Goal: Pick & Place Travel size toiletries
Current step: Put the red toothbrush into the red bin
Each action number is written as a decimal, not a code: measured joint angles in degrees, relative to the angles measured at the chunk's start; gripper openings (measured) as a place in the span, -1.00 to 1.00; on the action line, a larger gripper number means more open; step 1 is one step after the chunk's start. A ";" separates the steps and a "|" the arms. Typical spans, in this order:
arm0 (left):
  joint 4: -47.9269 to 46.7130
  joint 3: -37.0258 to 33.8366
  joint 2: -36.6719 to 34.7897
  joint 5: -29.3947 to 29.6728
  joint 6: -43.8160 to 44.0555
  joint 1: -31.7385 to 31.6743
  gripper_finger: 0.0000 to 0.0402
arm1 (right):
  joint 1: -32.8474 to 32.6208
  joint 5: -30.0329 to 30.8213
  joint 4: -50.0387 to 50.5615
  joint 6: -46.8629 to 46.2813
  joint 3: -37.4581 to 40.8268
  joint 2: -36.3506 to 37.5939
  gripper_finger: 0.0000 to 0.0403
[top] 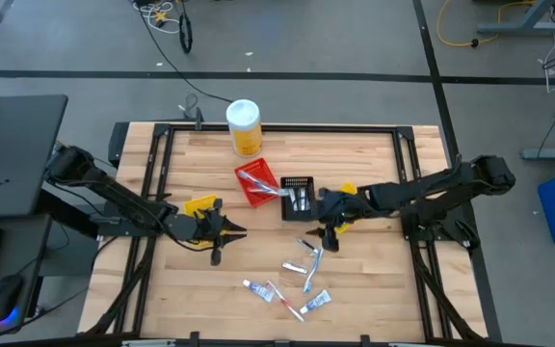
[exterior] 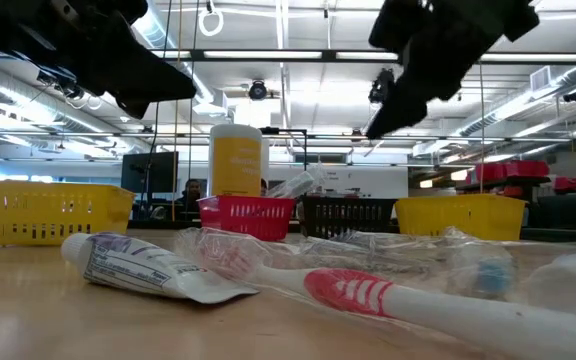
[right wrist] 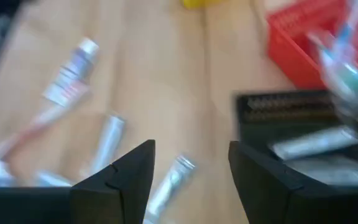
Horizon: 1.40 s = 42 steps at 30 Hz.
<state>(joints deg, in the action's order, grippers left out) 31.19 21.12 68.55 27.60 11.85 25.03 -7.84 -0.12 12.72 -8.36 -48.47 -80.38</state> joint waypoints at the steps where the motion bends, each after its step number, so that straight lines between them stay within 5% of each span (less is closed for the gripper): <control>1: 0.18 0.00 -0.02 -1.10 0.44 -0.01 -0.65 | -1.19 0.00 -1.39 -0.76 0.00 0.00 0.05; 18: 7.87 0.02 -0.02 -12.19 1.68 0.10 -0.65 | -19.06 -0.03 -11.99 -7.26 0.00 -10.77 0.01; 26: 14.80 0.23 3.30 -12.36 1.23 1.22 -0.65 | -21.59 -0.01 -12.11 -8.81 0.00 -14.54 -0.07; 42: 14.02 6.46 6.78 -15.15 -1.18 3.51 -0.65 | -22.63 6.06 -13.15 -2.71 0.00 -14.67 -0.10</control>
<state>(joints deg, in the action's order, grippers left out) 45.21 27.58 75.34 12.45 10.66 28.53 -30.46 5.93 -0.44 -11.07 -48.47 -95.04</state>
